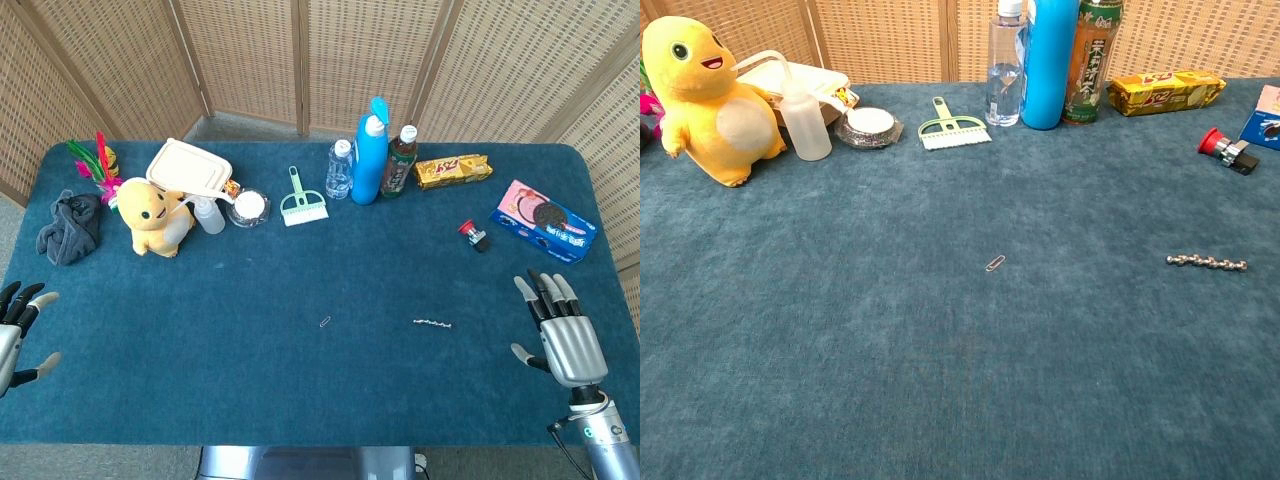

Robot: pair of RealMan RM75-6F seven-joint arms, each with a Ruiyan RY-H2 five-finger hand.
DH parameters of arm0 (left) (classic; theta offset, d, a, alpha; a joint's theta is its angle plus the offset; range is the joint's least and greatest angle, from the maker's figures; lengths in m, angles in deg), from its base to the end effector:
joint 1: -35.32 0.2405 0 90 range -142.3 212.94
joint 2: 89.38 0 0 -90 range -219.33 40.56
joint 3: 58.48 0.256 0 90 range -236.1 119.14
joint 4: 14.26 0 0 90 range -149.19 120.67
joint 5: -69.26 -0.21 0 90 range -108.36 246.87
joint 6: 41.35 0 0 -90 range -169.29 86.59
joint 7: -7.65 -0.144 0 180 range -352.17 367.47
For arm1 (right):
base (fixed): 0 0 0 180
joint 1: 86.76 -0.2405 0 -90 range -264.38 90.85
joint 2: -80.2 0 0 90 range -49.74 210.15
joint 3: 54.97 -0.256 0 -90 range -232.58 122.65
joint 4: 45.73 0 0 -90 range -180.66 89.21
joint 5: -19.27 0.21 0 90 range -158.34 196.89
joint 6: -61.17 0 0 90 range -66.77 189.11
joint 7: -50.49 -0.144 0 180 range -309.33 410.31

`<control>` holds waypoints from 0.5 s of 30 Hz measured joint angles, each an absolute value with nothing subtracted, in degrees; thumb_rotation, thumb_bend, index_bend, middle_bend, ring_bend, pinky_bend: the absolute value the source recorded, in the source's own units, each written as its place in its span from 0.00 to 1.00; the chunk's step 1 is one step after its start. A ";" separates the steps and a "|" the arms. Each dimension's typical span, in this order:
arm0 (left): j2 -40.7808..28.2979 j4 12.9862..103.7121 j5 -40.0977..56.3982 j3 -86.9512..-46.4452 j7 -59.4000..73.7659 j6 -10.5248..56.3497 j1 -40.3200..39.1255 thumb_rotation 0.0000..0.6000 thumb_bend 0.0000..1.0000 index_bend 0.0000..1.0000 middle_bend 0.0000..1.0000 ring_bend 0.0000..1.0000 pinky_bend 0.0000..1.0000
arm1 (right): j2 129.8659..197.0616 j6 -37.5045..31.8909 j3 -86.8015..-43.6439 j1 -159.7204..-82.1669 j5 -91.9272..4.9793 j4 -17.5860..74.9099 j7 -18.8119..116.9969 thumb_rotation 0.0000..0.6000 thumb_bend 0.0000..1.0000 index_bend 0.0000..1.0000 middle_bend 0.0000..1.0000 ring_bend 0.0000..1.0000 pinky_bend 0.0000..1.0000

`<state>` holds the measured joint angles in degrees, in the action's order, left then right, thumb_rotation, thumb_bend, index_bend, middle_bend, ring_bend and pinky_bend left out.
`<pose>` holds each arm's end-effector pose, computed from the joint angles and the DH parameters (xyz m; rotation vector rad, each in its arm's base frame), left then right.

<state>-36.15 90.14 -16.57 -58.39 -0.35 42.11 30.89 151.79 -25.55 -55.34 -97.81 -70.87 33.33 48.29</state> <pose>-0.2891 0.1652 0.1882 -1.4661 -0.8736 -0.7601 -0.3150 -0.2094 0.1318 1.5256 -0.7629 0.9642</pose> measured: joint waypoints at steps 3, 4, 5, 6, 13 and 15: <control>-36.12 90.10 -16.72 -58.34 -0.11 42.04 30.90 1.00 0.34 0.17 0.12 0.00 0.13 | 152.05 -26.00 -55.59 -97.45 -71.11 33.14 47.64 1.00 0.00 0.00 0.00 0.00 0.00; -36.11 90.08 -16.73 -58.30 -0.01 41.91 30.88 1.00 0.34 0.17 0.12 0.00 0.13 | 152.08 -25.92 -55.60 -97.42 -71.14 33.19 47.65 1.00 0.00 0.00 0.00 0.00 0.00; -36.11 90.06 -16.75 -58.27 -0.01 41.82 30.86 1.00 0.34 0.17 0.12 0.00 0.13 | 152.09 -25.79 -55.59 -97.41 -71.10 33.33 47.56 1.00 0.00 0.00 0.00 0.00 0.00; -36.11 90.06 -16.79 -58.24 0.00 41.78 30.85 1.00 0.34 0.17 0.12 0.00 0.13 | 152.06 -25.50 -55.54 -97.43 -71.05 33.67 47.16 1.00 0.00 0.01 0.00 0.00 0.00; -36.18 90.35 -16.92 -58.13 0.37 41.42 30.76 1.00 0.34 0.17 0.12 0.00 0.12 | 152.24 -21.75 -55.04 -98.50 -71.22 36.05 43.63 1.00 0.01 0.25 0.00 0.00 0.00; -36.16 90.30 -16.60 -58.18 0.46 41.05 30.64 1.00 0.34 0.17 0.12 0.00 0.12 | 152.67 -19.76 -55.06 -99.30 -70.97 36.62 43.28 1.00 0.05 0.29 0.00 0.00 0.00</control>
<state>-36.16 90.30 -16.60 -58.18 0.46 41.05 30.64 152.67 -19.76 -55.06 -99.30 -70.97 36.62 43.28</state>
